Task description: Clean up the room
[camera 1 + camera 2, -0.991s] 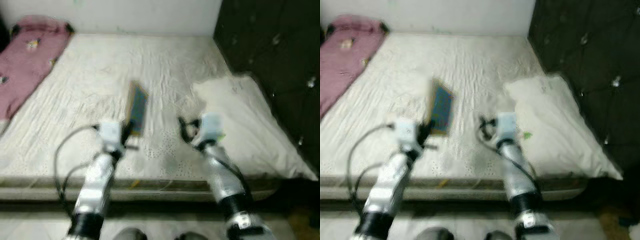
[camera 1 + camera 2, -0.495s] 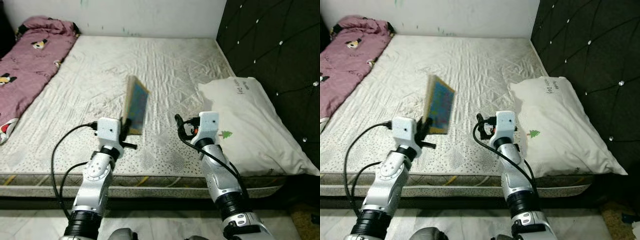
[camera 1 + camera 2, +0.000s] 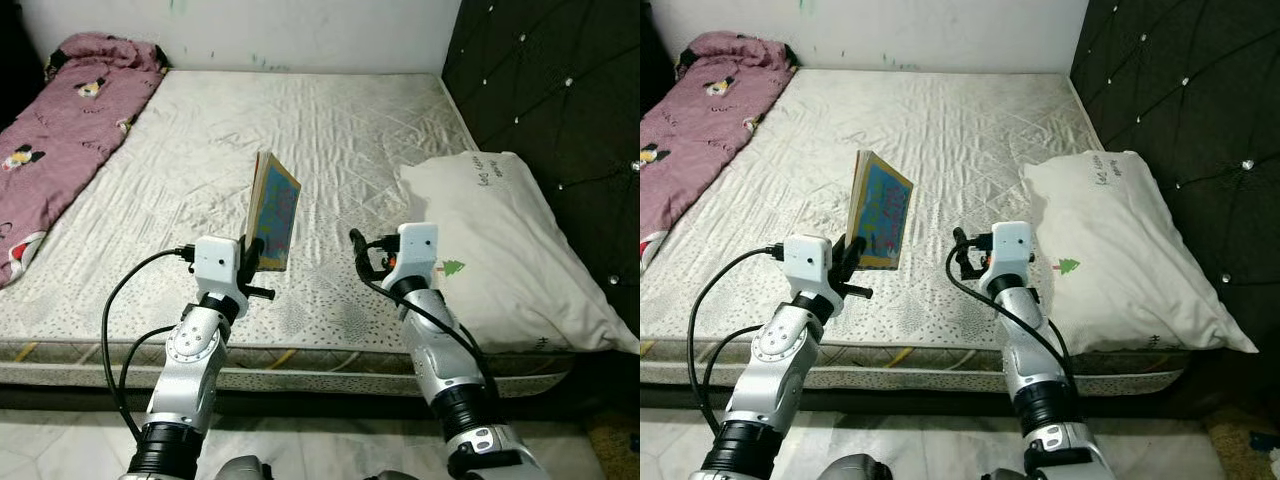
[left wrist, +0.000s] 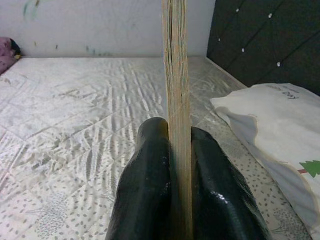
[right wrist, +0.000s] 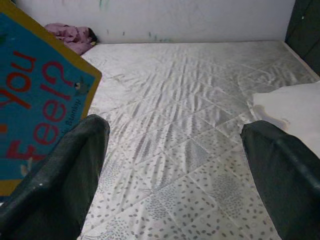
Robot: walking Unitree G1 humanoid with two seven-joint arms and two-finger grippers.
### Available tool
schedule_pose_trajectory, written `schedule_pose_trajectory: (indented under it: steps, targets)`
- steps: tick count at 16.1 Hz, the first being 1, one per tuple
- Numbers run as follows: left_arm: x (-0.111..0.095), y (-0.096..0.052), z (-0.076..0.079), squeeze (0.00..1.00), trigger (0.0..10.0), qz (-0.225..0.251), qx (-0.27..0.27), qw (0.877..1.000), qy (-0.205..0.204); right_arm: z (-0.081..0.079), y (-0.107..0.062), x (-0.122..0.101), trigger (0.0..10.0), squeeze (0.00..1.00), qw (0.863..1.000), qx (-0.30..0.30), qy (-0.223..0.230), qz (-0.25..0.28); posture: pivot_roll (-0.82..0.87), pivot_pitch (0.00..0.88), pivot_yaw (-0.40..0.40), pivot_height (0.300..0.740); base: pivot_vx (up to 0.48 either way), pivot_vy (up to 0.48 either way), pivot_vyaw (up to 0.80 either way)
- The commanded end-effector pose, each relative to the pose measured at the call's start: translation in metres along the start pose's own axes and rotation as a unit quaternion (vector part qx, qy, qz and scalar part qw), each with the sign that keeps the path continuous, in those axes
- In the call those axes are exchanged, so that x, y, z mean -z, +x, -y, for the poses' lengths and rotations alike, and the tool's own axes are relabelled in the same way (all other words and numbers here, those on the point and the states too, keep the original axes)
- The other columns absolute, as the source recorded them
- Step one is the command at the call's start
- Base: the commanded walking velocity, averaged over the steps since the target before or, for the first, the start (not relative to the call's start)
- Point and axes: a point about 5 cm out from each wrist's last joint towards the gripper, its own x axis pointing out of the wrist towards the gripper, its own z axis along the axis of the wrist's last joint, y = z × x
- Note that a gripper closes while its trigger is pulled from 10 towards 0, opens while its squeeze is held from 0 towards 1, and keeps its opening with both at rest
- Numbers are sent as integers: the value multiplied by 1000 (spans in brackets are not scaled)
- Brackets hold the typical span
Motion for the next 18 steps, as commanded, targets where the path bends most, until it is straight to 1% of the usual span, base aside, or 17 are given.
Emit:
schedule_pose_trajectory:
  steps: [1, 7, 9, 16, 18]
  targets:
    - [-11, 2, 0, 0, 10000, 26, 5, 1000, 4, 1, 0, -1, 10000, 0, 1000, -2, -1, 1, 101, 0, 8, 740, 337, 0, 0]
    - [-11, 2, 0, 0, 10000, 26, 5, 1000, 4, 1, 0, -1, 10000, 0, 1000, -2, -1, 1, 100, 0, 8, 740, 395, 0, 0]
    - [-11, 2, -1, 0, 10000, 26, 4, 1000, 4, 1, 0, -2, 10000, 0, 1000, -1, -1, 2, 100, 0, 8, 740, 409, 0, -466]
    - [-10, 3, -1, 0, 10000, 22, -4, 1000, 4, 1, 1, -2, 10000, 0, 1000, 0, 1, 3, 102, 0, 9, 740, 0, 0, 0]
    - [-8, 4, -3, 0, 10000, 13, -12, 1000, 0, 1, 1, -2, 10000, 0, 1000, -1, 1, 3, 101, 0, 9, 740, 0, 0, 0]
